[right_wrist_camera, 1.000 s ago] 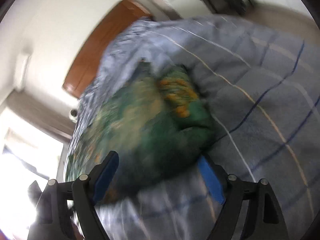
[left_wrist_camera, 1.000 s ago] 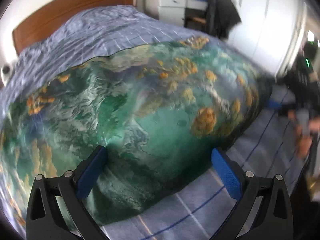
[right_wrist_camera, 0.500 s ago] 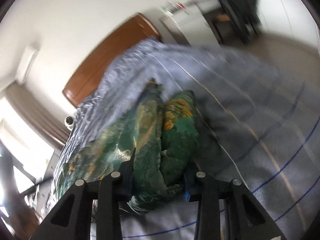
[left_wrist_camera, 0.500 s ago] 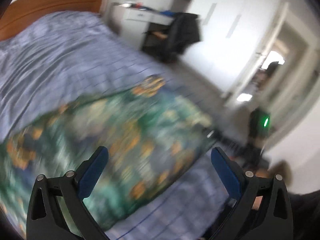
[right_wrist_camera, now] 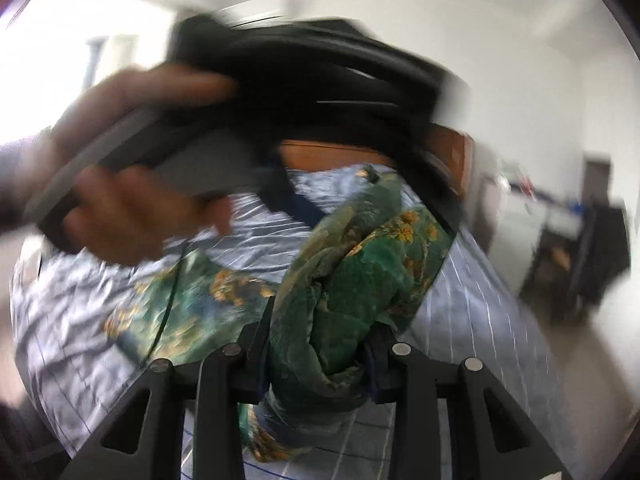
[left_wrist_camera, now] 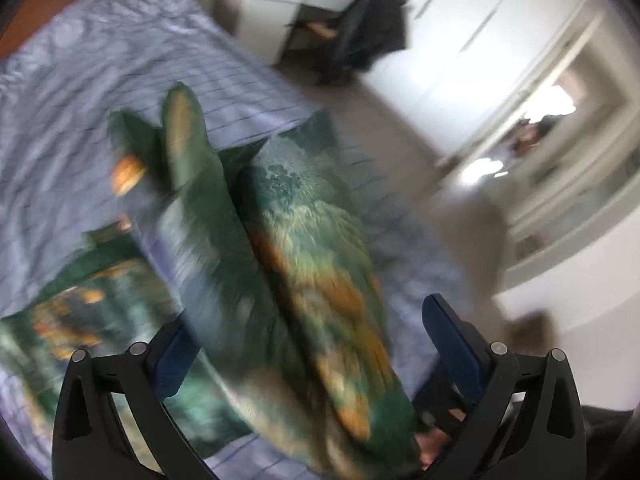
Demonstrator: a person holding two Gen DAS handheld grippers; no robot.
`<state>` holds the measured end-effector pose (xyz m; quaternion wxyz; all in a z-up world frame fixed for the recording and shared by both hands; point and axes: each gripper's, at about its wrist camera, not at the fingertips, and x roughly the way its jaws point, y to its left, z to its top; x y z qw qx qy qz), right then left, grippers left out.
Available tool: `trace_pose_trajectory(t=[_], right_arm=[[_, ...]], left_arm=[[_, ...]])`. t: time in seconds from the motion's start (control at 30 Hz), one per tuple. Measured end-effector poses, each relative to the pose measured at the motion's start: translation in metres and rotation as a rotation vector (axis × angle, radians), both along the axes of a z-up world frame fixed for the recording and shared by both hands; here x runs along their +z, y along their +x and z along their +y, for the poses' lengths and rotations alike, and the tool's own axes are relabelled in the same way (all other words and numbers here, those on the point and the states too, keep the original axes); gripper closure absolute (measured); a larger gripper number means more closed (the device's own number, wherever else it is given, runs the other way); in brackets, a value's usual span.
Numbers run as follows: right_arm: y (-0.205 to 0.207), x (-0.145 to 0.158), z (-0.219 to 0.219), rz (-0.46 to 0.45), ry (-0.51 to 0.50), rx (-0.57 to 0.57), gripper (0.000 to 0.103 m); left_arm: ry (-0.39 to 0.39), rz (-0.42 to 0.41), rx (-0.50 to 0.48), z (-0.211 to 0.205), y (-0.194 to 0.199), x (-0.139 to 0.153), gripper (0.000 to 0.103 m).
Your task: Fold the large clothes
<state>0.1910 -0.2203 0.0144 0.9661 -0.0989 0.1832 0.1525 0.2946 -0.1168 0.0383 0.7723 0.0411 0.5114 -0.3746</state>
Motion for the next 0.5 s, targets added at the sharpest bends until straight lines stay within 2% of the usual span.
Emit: trace_pose_trajectory(t=[0.07, 0.13, 0.17, 0.2, 0.27, 0.3, 0.33, 0.4, 0.5], right_arm=[[-0.007, -0.003, 0.023, -0.032, -0.08, 0.056, 0.068], [-0.009, -0.007, 0.041, -0.051, -0.137, 0.104, 0.068], [-0.011, -0.011, 0.047, -0.059, -0.163, 0.127, 0.068], [-0.01, -0.014, 0.051, -0.062, -0.177, 0.135, 0.068], [-0.004, -0.018, 0.054, -0.032, -0.198, 0.141, 0.06], [0.0, -0.018, 0.051, -0.008, -0.182, 0.165, 0.053], [-0.003, -0.015, 0.049, 0.002, -0.154, 0.187, 0.041], [-0.004, -0.001, 0.039, 0.049, -0.056, 0.236, 0.026], [0.012, 0.01, 0.016, 0.144, 0.111, 0.233, 0.026]], left_arm=[[0.065, -0.025, 0.035, 0.006, -0.002, -0.01, 0.002], [0.13, -0.064, 0.079, 0.013, -0.002, -0.025, 0.03], [0.134, -0.059, 0.109, 0.021, 0.001, -0.033, 0.058], [0.101, -0.029, 0.12, 0.03, 0.005, -0.038, 0.069], [0.065, 0.014, 0.128, 0.05, 0.016, -0.045, 0.073], [0.067, 0.004, 0.133, 0.06, 0.018, -0.047, 0.073], [0.069, -0.006, 0.144, 0.071, 0.021, -0.047, 0.073], [0.032, 0.01, 0.179, 0.109, 0.03, -0.05, 0.073], [0.001, 0.032, 0.245, 0.166, 0.041, -0.063, 0.072]])
